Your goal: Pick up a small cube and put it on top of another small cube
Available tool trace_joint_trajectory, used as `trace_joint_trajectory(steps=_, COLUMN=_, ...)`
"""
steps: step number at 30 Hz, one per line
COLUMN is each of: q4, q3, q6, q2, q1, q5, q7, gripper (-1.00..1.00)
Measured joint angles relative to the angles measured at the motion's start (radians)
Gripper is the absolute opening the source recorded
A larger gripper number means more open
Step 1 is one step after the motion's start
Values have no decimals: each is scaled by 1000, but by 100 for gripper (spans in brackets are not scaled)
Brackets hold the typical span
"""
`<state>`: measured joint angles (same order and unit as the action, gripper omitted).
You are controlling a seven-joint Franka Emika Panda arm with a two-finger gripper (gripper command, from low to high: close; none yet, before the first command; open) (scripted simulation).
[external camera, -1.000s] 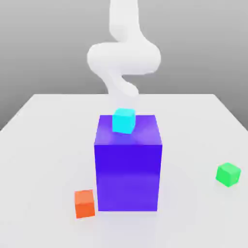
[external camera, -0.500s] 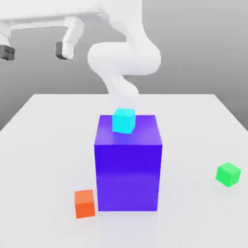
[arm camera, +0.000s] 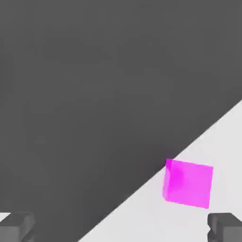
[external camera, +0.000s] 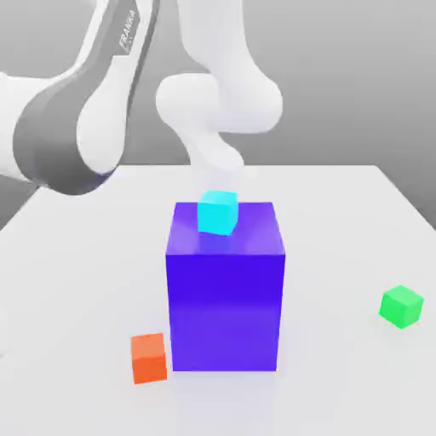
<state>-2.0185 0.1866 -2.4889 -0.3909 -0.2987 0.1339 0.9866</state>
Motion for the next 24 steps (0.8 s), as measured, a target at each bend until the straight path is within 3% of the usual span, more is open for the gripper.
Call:
trace_joint_trajectory(steps=7, q4=63, q3=-17, q6=-100, q2=-256, q1=-70, q5=60, q7=-5, gripper=0)
trace_joint_trajectory(steps=8, q4=69, q3=-23, q6=-118, q2=-281, q1=-75, q5=66, q7=-9, gripper=-100)
trace_joint_trajectory(steps=14, q4=72, q3=-26, q6=-127, q2=-293, q1=-77, q5=71, q7=-12, gripper=-100)
trace_joint_trajectory(steps=19, q4=33, q3=-6, q6=-36, q2=-162, q1=-47, q5=40, q7=1, gripper=-100)
trace_joint_trajectory(steps=24, q4=-83, q3=-110, q6=-52, q2=-54, q1=62, q5=14, q7=-77, gripper=-100)
